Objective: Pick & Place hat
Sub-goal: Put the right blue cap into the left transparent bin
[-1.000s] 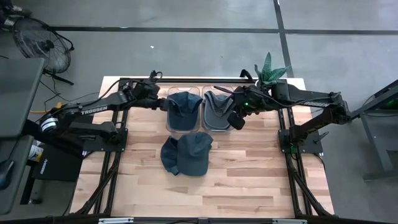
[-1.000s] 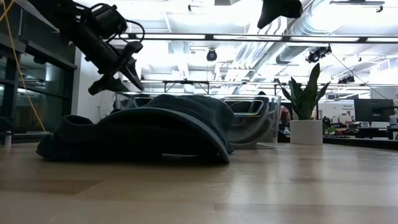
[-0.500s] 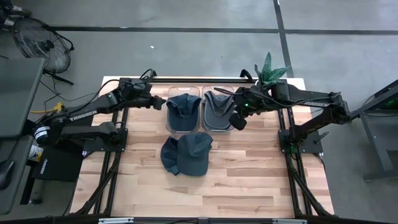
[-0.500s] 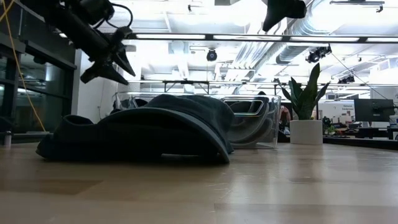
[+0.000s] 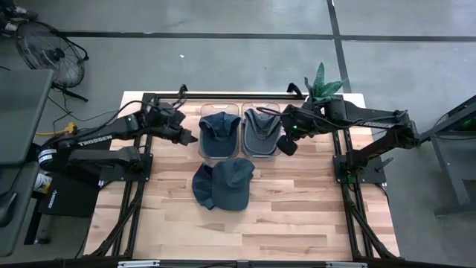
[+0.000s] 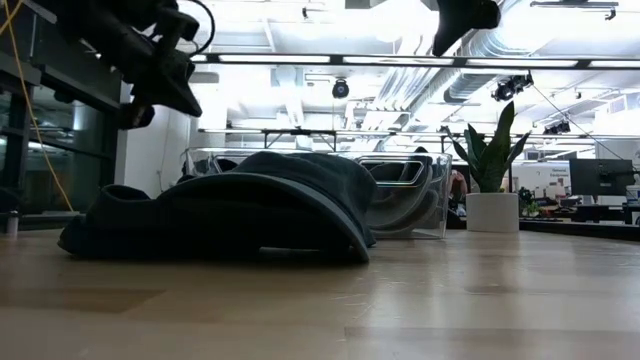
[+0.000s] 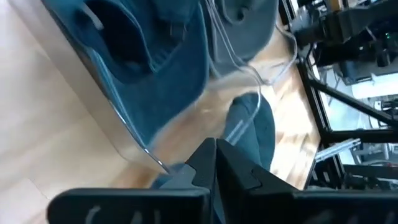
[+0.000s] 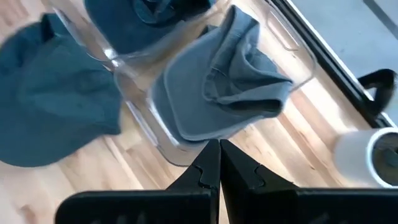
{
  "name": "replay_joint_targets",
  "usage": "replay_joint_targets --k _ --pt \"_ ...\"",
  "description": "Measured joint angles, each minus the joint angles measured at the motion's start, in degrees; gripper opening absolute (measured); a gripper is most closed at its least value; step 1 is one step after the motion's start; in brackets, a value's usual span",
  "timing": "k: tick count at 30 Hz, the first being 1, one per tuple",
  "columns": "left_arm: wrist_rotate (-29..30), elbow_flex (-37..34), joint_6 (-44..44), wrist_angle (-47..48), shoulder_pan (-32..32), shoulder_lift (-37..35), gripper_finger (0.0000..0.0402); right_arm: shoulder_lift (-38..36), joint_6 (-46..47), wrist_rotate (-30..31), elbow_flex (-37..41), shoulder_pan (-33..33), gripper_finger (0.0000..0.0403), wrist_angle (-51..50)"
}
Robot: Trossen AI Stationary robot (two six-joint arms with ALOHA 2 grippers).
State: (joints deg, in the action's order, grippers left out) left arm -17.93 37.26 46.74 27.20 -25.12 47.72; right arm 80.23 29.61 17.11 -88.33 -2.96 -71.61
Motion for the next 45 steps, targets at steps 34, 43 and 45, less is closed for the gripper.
replay_joint_targets --k 34,43,45 --pt "48.95 2.5 -4.99 -20.19 59.4 21.03 0.0 0.0 -6.24 -0.75 0.0 0.0 0.0 -2.53" --pt "48.84 24.65 -17.93 -2.19 59.69 41.29 0.0 0.0 -9.24 -1.26 0.0 0.0 0.0 -2.28" --pt "50.0 30.92 -19.54 5.93 59.69 45.82 0.0 0.0 -9.78 -1.3 0.0 0.0 0.0 -2.28"
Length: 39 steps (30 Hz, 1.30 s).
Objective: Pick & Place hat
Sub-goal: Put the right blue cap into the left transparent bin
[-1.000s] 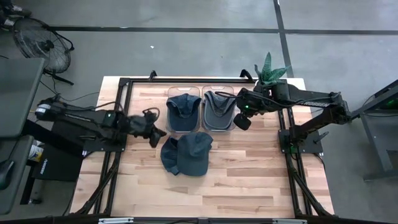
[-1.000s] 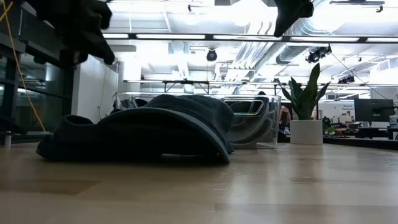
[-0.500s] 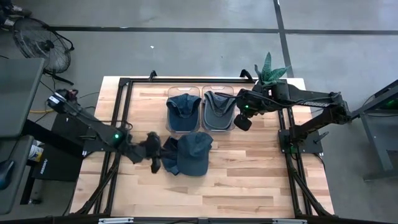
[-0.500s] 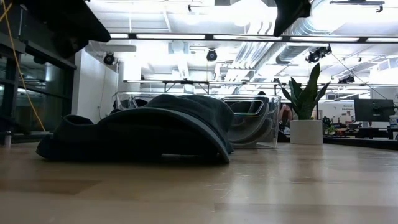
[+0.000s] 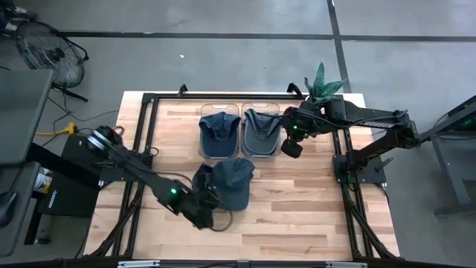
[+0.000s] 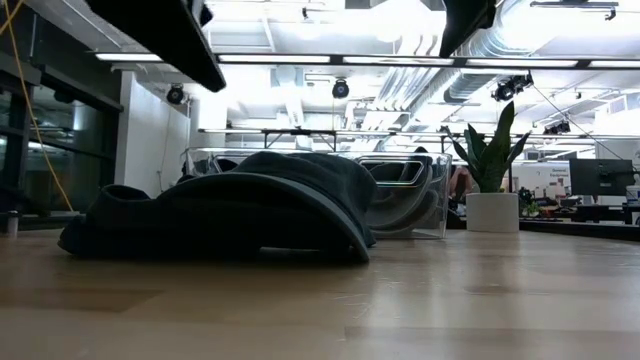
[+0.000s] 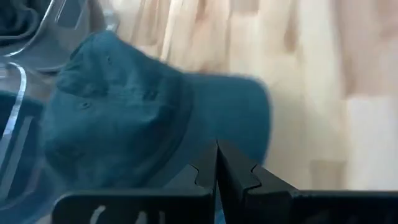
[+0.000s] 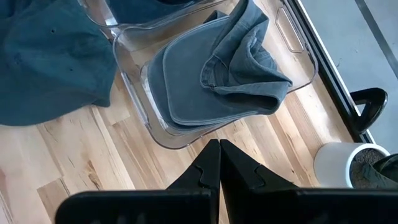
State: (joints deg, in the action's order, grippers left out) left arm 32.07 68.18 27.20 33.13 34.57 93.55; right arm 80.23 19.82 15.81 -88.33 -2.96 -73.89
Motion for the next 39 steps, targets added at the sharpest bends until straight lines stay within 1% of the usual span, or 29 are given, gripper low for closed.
replay_joint_targets --k 2,5,7,10,13,18,22,26,30,33,36,39 --pt "1.57 5.89 0.0 7.31 0.0 4.17 0.0 0.0 -0.69 -0.07 0.0 0.0 0.0 0.01" --pt "3.69 13.02 -0.01 15.63 0.08 8.76 0.0 0.0 -0.86 0.07 0.0 0.02 0.0 0.0" --pt "4.53 16.62 -0.33 19.0 0.35 10.83 0.0 0.0 -1.09 0.07 0.0 0.0 0.0 0.02" --pt "4.56 19.16 -2.84 21.65 0.88 13.07 0.0 0.0 -1.93 0.23 0.0 0.0 0.0 0.03" --pt "4.28 19.57 -3.82 22.39 1.61 14.48 0.0 0.0 -2.27 0.29 0.0 0.0 0.0 0.11" --pt "4.48 19.54 -3.43 24.8 3.85 15.19 0.0 0.0 -2.35 0.32 0.0 0.0 0.0 0.07" --pt "4.66 19.57 -3.41 24.88 5.72 15.14 0.0 0.0 -2.28 0.86 0.0 0.0 0.0 -0.43" --pt "6.52 19.57 -2.91 24.57 7.87 15.14 0.0 -0.04 -0.33 0.91 0.51 0.35 0.0 -1.47" --pt "7.51 19.57 -2.98 21.95 9.68 17.3 0.0 -1.18 2.82 0.8 5.59 2.22 0.0 -1.15" --pt "9.18 19.46 -3.05 22.77 10.88 19.4 0.0 -2.69 7.76 0.47 11.27 4.29 0.0 0.93" --pt "9.4 19.58 -2.93 22.31 11.34 21.08 0.0 -4.85 13.17 0.38 17.07 7.81 0.0 5.74" --pt "9.43 19.52 -2.91 21.12 11.25 23.04 0.0 -7.18 18.82 0.34 23.22 12.68 0.0 13.63"
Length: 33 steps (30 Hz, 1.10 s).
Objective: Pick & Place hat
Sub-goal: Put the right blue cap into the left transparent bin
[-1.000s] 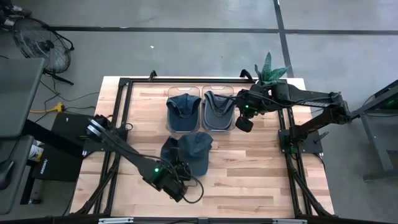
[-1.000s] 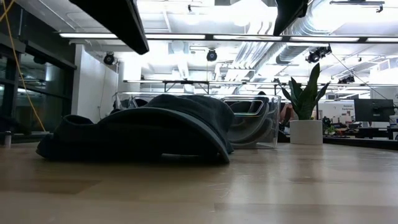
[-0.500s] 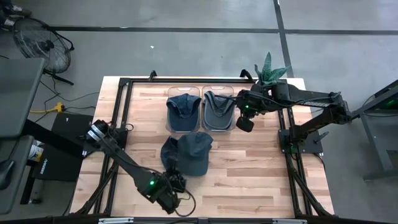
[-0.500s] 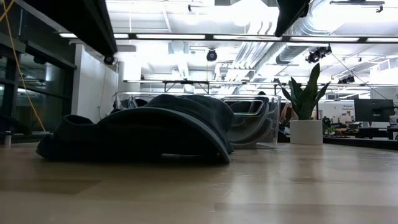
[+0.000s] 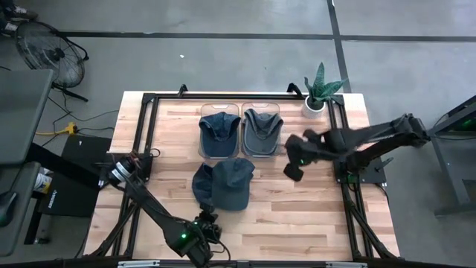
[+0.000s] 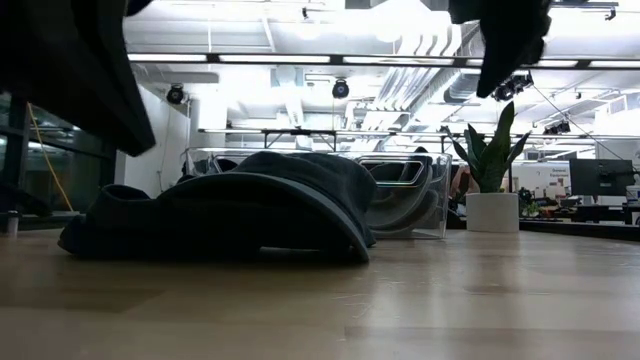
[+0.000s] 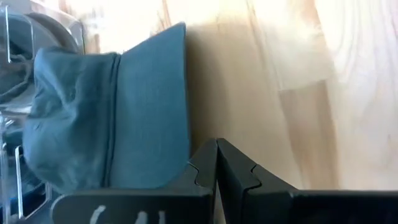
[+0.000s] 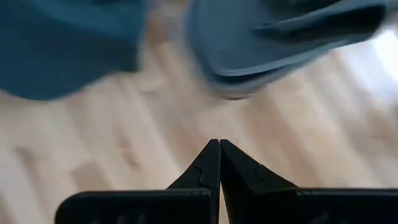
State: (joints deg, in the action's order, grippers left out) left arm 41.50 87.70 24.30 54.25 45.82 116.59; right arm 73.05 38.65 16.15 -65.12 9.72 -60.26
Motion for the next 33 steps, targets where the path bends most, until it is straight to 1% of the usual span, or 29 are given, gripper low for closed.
replay_joint_targets --k 5,8,11,14,16,20,22,23,26,28,30,33 --pt "1.9 0.0 -0.64 -3.92 -0.04 0.47 0.0 -2.77 11.5 0.84 9.45 10.12 0.0 12.71" --pt "3.15 0.0 -4.11 -5.6 -0.66 0.47 0.0 -3.07 18.49 3.95 13.85 16.49 0.0 18.97" --pt "2.44 0.0 -8.18 -6.35 -1.94 0.47 0.0 -3.07 23.96 6.41 17.16 21.64 0.0 24.2" --pt "-2.27 0.0 -12.14 -6.87 -3.51 0.47 0.0 -3.07 26.65 8.2 20.3 25.75 0.0 29.41" --pt "-8.26 0.0 -13.81 -8.18 -4.85 0.47 0.0001 -3.07 27.7 9.4 22.17 27.94 0.0 33.59" --pt "-20.59 0.0 -14.04 -11.55 -8.27 0.47 0.0001 -3.07 29.3 12.7 25.82 31.35 0.0 39.7" --pt "-24.34 0.0 -14.91 -12.5 -9.93 0.47 0.0001 -3.07 30.27 14.44 27.13 32.45 0.0 41.81" --pt "-24.77 0.0 -15.38 -12.64 -10.53 0.47 0.0001 -3.07 30.79 15.13 27.53 32.89 0.0 41.91" --pt "-21.86 0.0 -17.59 -12.19 -10.83 0.47 0.0001 -3.07 31.88 15.46 28.33 33.73 0.0 42.15" --pt "-21.19 0.0 -20.32 -12.51 -10.52 0.47 0.0001 -3.07 32.06 15.31 28.56 34.0 0.0 42.32" --pt "-23.32 0.0 -21.21 -13.78 -10.49 0.47 0.0001 -3.07 32.03 15.29 28.56 34.28 0.0 42.42" --pt "-30.12 0.02 -17.1 -16.25 -10.64 0.47 0.0001 -3.07 31.82 15.25 28.56 34.31 0.0 42.37"
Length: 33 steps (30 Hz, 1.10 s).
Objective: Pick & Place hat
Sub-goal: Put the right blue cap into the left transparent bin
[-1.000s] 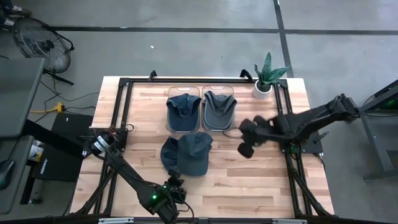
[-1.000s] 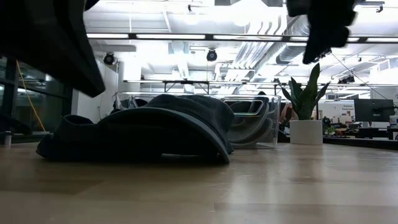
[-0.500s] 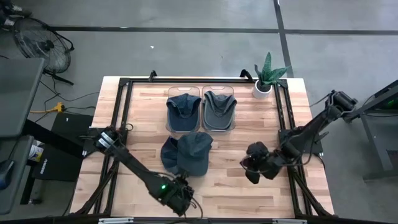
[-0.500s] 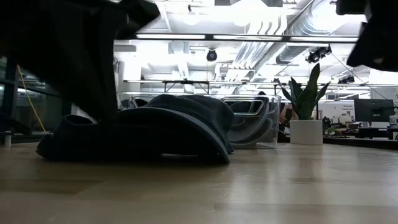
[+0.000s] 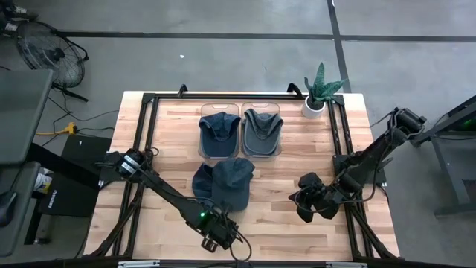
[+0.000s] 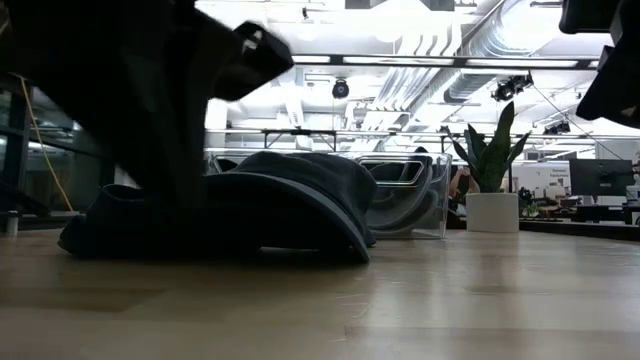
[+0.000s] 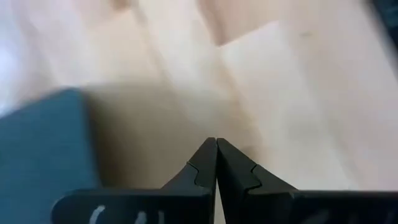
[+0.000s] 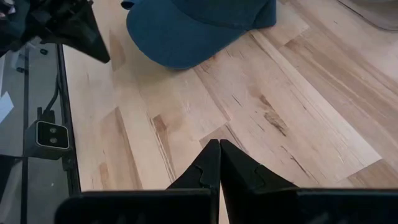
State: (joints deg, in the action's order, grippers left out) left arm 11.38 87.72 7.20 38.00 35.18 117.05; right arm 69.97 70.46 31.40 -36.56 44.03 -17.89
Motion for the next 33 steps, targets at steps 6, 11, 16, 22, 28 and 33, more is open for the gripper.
replay_joint_targets --k 6,11,16,22,28,33 --pt "0.09 0.0 0.28 -2.27 -0.25 -0.02 0.0001 0.0 -0.31 0.62 0.0 -0.04 0.0 0.0" --pt "12.34 0.0 -3.32 -0.89 0.15 -0.02 0.0008 0.0 -0.39 0.61 0.0 -0.04 0.0 -0.03" --pt "14.88 0.0 -3.76 -0.6 0.54 -0.02 0.0068 0.02 -0.4 0.67 0.0 -0.04 0.0 -0.05" --pt "20.74 0.0 -0.93 1.26 1.29 -0.02 0.0178 0.02 -0.4 1.47 0.0 -0.04 0.0 -0.04" --pt "25.61 0.0 -0.93 4.85 1.22 -0.02 0.0252 0.02 -0.75 3.57 0.0 -0.04 0.0 -0.09" --pt "25.94 0.0 -0.82 5.36 1.15 1.25 0.0276 0.02 -1.06 4.37 0.0 -0.14 0.0 -0.09"
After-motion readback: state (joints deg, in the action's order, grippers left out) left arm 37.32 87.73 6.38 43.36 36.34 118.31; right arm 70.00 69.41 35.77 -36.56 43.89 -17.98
